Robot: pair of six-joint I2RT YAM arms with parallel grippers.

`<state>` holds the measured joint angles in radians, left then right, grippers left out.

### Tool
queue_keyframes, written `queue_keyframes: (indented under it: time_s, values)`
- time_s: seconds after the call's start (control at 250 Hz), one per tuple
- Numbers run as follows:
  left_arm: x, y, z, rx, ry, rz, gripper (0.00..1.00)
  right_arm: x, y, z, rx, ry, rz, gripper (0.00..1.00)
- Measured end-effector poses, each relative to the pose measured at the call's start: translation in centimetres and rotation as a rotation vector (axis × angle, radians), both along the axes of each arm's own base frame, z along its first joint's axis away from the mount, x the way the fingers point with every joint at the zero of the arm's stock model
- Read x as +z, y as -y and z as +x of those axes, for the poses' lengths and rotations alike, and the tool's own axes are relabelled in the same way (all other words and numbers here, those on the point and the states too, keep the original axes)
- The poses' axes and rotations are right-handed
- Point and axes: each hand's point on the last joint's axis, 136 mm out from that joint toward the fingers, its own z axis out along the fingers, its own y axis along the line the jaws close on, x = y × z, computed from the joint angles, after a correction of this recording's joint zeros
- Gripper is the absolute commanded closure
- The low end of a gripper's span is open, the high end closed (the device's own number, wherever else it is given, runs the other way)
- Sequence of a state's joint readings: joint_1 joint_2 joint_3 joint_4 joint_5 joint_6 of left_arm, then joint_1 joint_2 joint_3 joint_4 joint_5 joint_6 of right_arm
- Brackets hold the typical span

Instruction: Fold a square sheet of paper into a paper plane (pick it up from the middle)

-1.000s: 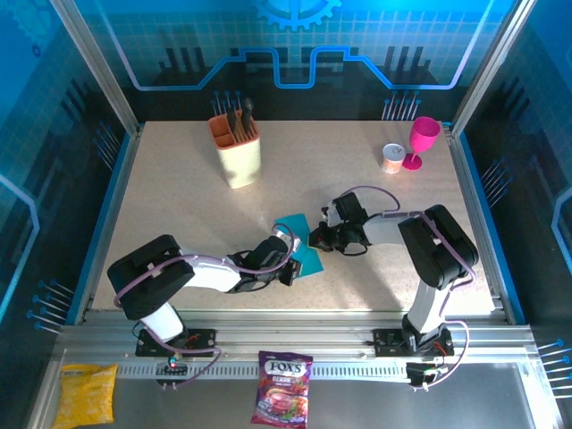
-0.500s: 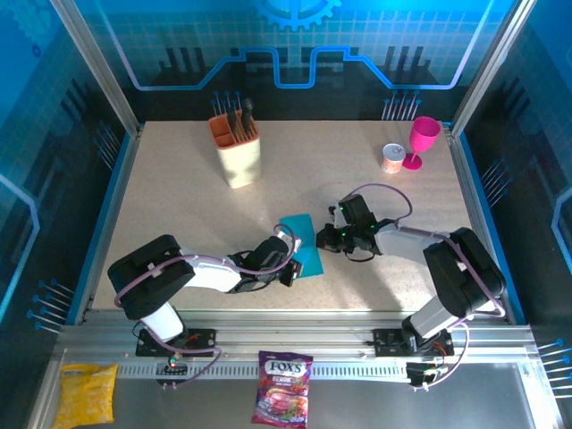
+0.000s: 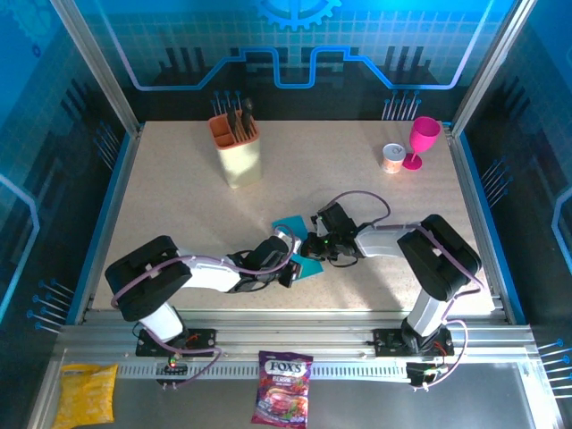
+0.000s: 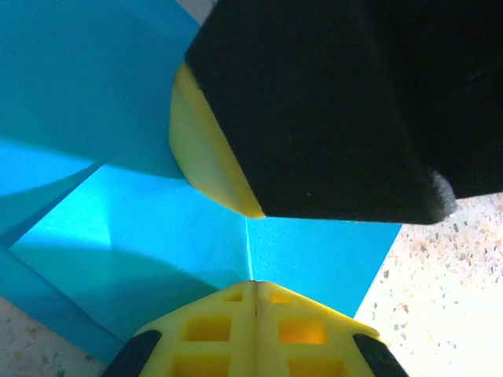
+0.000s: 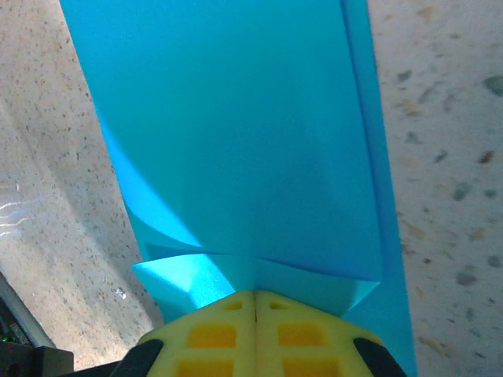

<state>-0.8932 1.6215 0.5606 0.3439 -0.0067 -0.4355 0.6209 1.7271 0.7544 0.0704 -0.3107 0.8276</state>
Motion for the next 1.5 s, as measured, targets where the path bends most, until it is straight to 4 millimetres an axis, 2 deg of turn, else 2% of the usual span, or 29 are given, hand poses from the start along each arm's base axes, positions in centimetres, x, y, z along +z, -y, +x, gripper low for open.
queue_keyframes:
  time_s: [0.232, 0.479, 0.799, 1.218, 1.502]
  values:
    - [0.6, -0.6, -1.2, -0.016, -0.033, 0.023, 1.00, -0.1, -0.2, 0.0, -0.011, 0.005, 0.024, 1.00]
    - [1.5, 0.3, -0.8, -0.025, -0.032, 0.012, 1.00, 0.0, -0.2, 0.1, -0.014, 0.012, 0.029, 1.00]
    - [-0.1, -0.6, -1.6, -0.023, -0.063, 0.045, 1.00, -0.1, -0.4, 0.3, -0.019, 0.014, 0.037, 1.00]
    - [-0.2, -0.9, -1.9, 0.008, -0.040, -0.013, 1.00, -0.1, -0.4, 0.3, -0.026, 0.007, 0.040, 1.00]
    - [-0.2, -2.1, -4.1, 0.051, -0.057, -0.058, 1.00, -0.2, -0.5, 0.2, -0.027, 0.001, 0.053, 1.00]
